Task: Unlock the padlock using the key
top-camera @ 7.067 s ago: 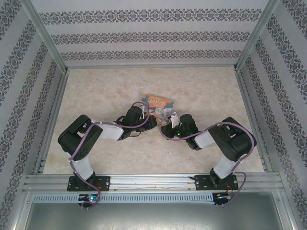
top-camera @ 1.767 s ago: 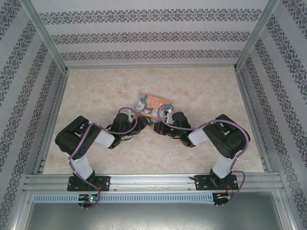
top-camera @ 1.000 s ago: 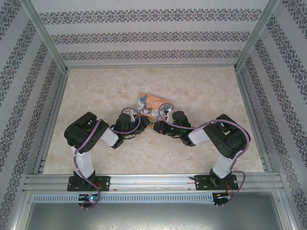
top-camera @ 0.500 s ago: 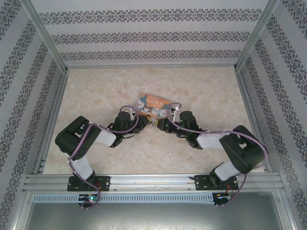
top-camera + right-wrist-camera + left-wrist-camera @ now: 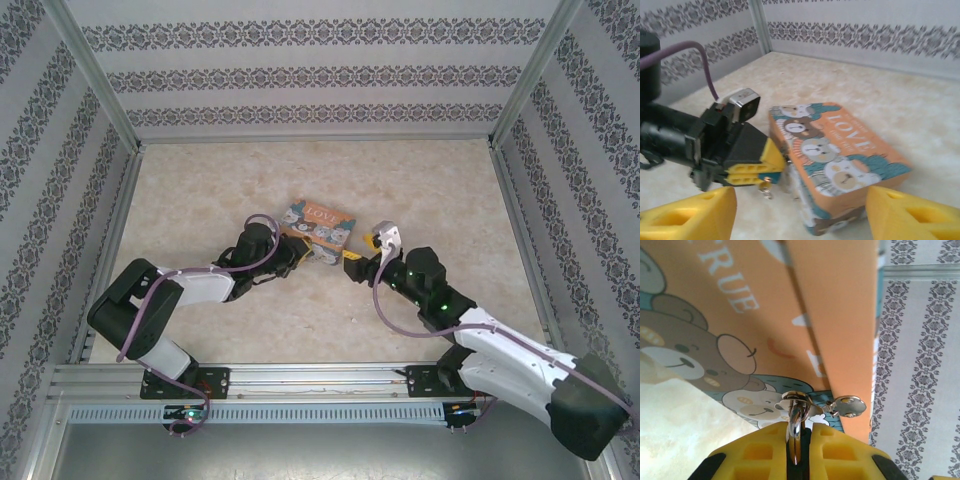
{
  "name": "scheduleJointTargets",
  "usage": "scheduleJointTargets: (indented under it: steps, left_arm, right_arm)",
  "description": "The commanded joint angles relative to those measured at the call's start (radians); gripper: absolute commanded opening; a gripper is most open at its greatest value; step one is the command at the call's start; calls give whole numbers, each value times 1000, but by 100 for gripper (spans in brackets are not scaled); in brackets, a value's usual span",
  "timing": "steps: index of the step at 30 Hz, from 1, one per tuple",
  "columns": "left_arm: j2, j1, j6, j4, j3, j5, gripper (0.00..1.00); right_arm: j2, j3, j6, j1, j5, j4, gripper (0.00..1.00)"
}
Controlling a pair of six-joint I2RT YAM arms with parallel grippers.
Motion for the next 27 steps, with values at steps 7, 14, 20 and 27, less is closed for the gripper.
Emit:
scheduleJointTargets:
  steps: [7, 14, 20, 27]
  left_arm:
    - [-44, -26, -173, -109, 37, 27, 0]
    - [-103, -28, -214, -239, 64, 16, 0]
    - [-127, -28, -228, -470, 147, 31, 0]
    - [-161, -28, -218, -569, 182, 10, 0]
  right_arm:
    - [-11, -29, -496, 37, 86, -69, 98]
    - [82, 31, -642, 74, 18, -72, 98]
    - [188, 90, -793, 125, -4, -82, 91]
    - [314, 187, -864, 170, -12, -110, 67]
